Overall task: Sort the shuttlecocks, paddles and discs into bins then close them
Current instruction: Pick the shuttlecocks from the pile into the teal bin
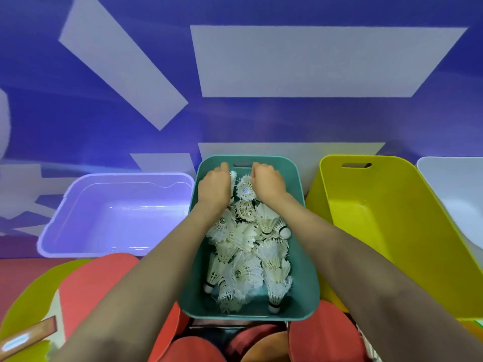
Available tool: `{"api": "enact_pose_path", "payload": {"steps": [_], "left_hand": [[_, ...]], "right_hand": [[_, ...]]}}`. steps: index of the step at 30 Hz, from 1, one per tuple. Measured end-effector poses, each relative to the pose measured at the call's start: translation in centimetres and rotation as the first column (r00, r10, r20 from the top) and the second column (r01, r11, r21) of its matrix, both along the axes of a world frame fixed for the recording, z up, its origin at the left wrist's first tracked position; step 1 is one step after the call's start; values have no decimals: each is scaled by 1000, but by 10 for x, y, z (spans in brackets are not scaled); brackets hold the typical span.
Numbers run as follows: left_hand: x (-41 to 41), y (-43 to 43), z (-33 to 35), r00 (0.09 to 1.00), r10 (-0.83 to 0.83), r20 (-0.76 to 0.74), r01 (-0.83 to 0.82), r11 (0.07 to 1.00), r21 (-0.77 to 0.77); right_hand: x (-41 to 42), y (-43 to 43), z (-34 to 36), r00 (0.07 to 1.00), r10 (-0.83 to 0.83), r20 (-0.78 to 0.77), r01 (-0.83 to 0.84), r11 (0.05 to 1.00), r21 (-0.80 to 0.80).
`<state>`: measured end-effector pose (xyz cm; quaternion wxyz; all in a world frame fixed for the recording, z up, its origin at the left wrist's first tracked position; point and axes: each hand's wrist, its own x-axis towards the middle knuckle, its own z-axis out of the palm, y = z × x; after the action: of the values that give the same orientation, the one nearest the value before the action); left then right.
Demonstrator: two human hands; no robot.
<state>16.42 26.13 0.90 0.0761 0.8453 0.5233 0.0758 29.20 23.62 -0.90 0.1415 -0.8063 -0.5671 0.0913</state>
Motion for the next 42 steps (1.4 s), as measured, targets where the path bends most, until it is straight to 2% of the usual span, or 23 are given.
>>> {"api": "enact_pose_path", "payload": {"steps": [3, 8, 12, 16, 21, 27, 33, 38, 42], "left_hand": [[-2, -2, 0, 1000, -14, -28, 15, 999, 50], [-13, -6, -4, 996, 0, -92, 9, 995, 100], [-13, -7, -5, 986, -38, -162, 59, 991, 122], [-12, -10, -16, 974, -94, -208, 93, 996, -14], [-17, -7, -28, 953, -181, -241, 125, 966, -228], [-23, -15, -10, 994, -91, -53, 78, 974, -212], [-52, -69, 20, 986, -69, 154, 83, 993, -89], [-97, -131, 34, 941, -64, 334, 60, 998, 21], [-140, -172, 30, 893, -77, 443, 46, 996, 81]], "right_hand": [[-5, 1, -7, 999, -21, 43, 21, 1000, -4], [-5, 0, -10, 996, -20, 83, 29, 993, -110], [-4, -1, -6, 995, 29, 97, -22, 998, -65], [-9, -6, 3, 986, 124, 112, -118, 991, -55], [-12, -17, 8, 971, 220, 95, -192, 951, -242], [-9, -32, 15, 975, 223, 20, -214, 954, -208], [-16, -77, 38, 977, 214, 6, -211, 966, -147], [-32, -141, 61, 967, 257, -3, -256, 966, 39], [-56, -191, 69, 944, 329, -38, -316, 929, 190]]}}
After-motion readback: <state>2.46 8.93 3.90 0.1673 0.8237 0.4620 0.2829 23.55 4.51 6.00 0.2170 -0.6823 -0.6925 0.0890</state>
